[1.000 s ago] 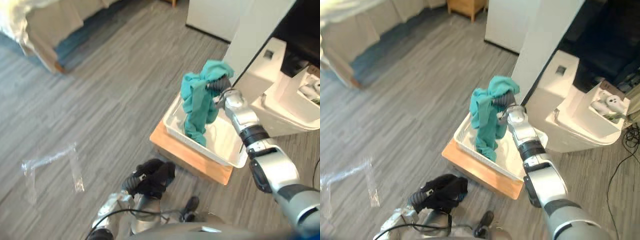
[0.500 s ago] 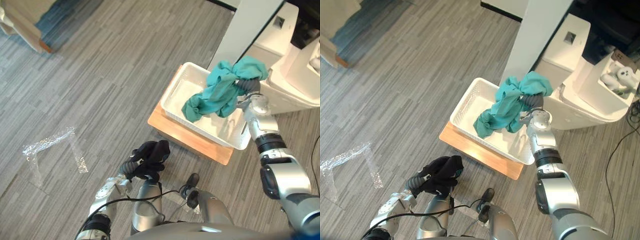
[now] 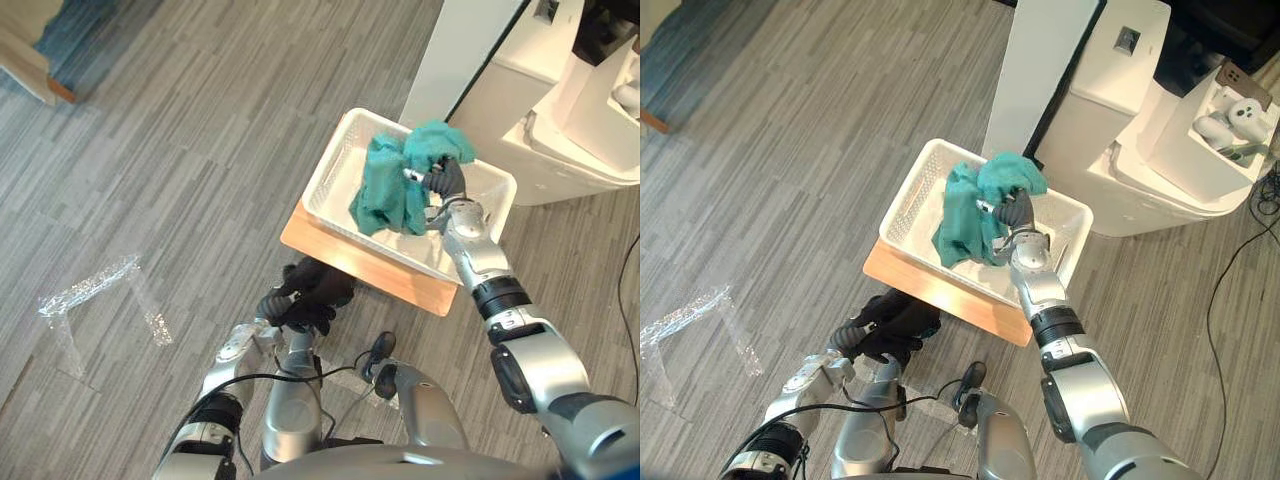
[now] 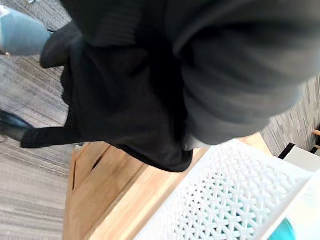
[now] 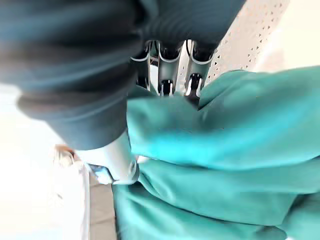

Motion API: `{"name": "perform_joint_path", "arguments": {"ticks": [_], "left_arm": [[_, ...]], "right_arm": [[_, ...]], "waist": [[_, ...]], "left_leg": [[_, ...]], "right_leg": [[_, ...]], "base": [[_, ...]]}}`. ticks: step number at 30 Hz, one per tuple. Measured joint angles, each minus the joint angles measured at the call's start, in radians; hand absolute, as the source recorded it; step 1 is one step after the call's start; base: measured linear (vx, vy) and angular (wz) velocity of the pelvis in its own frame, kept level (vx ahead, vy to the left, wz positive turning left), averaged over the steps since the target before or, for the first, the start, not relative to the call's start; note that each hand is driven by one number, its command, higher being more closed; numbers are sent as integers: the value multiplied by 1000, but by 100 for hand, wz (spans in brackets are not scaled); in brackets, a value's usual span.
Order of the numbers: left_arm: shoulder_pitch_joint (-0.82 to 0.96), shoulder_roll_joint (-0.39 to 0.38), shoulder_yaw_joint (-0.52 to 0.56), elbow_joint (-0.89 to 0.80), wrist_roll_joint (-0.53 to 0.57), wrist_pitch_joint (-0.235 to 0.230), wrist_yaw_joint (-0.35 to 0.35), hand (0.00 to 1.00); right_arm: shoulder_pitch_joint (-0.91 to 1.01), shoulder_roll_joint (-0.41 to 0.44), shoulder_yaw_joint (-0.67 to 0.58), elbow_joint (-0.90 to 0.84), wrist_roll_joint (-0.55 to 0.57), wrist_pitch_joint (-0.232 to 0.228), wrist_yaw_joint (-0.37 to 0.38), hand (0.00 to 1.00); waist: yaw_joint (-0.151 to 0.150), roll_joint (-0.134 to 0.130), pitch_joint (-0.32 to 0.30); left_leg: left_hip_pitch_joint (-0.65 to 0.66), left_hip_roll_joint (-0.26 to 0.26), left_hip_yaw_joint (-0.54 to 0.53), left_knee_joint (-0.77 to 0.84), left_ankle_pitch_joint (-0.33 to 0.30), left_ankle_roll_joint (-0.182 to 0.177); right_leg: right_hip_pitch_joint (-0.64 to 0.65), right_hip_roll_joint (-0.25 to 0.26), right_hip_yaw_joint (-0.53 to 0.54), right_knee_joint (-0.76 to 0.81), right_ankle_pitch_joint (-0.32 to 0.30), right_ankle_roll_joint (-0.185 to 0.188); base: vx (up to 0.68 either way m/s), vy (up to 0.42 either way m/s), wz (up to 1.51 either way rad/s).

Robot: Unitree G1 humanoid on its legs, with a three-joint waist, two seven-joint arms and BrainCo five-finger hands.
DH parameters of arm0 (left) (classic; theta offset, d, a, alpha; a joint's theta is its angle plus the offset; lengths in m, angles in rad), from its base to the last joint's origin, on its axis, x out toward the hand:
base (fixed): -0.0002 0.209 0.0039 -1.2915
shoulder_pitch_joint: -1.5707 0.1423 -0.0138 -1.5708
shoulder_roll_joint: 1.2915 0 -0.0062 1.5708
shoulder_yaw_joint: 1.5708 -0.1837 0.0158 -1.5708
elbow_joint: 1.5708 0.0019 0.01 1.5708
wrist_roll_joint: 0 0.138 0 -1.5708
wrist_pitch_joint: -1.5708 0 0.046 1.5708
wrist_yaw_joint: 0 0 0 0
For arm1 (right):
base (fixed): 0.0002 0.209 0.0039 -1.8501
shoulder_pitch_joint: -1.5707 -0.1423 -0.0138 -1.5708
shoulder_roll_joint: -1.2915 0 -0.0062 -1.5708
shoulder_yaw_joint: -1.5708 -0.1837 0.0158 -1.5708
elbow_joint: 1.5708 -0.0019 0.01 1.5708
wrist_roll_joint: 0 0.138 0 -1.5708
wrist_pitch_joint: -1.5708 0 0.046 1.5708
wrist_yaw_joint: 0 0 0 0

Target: Tidy the bed and pick cloth on bed and put in laundry

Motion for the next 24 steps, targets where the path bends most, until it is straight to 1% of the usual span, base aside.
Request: {"name": "perform_joint_path", "arguments": {"ticks": [3,7,10,14,16,17,18,19,21,22,24], "left_arm": [[2,0,-15,0,0,-2,16,100],[8,0,-31,0,2,-2,19,100],[15,0,-32,0,4,-1,19,100],[46,-3,-34,0,23,1,20,100],[76,-1,-34,0,24,5,23,100],[87,-1,-35,0,25,6,25,100],[102,-1,-36,0,26,10,37,100],[120,-2,-40,0,45,11,42,100],[143,-2,-56,0,61,12,42,100],[165,-2,-66,0,63,12,42,100],[188,-3,-67,1,64,13,42,100]], "right_arm": [[0,-2,13,0,-34,7,-18,0],[0,-5,22,-2,-36,27,-20,0],[28,-11,22,-43,-51,37,-20,0],[96,-9,22,-114,-100,54,-18,0],[157,-8,22,-149,-136,74,-14,0],[171,-8,22,-154,-152,78,-11,0],[199,-8,22,-162,-177,86,-6,0],[224,-9,21,-166,-202,95,5,0],[273,-14,21,-197,-236,109,24,0],[306,-11,22,-219,-265,117,46,0],[343,-12,23,-243,-326,125,85,0]], "waist": [[0,0,0],[-1,0,0],[-2,-4,-2],[-12,-15,-8],[-23,-38,-29],[-23,-45,-37],[-24,-59,-50],[-26,-67,-61],[-34,-67,-85],[-45,-66,-110],[-51,-60,-132]], "left_leg": [[2,0,0,0,-3,3],[15,1,2,0,-4,4],[35,0,4,0,-11,15],[70,-1,7,0,-12,3],[92,-3,12,0,-19,-1],[96,-4,16,0,-21,-3],[108,-7,28,1,-26,-5],[126,-10,33,1,-31,-5],[148,-16,36,0,-38,-9],[160,-17,40,0,-42,-9],[186,-20,50,0,-53,-10]], "right_leg": [[0,-1,0,6,-2,-1],[11,-6,0,9,-2,0],[35,-7,1,2,-2,0],[81,-3,2,-32,4,9],[112,0,5,-61,11,18],[118,1,7,-69,14,18],[132,4,16,-85,20,21],[154,6,22,-107,29,25],[190,6,24,-138,40,32],[209,5,25,-157,46,36],[239,5,31,-177,53,41]], "base": [[0,0,0],[0,0,0],[0,0,0],[9,1,0],[55,9,-3],[74,14,-14],[91,22,-17],[94,24,-15],[68,21,-3],[55,17,0],[61,21,-9]]}}
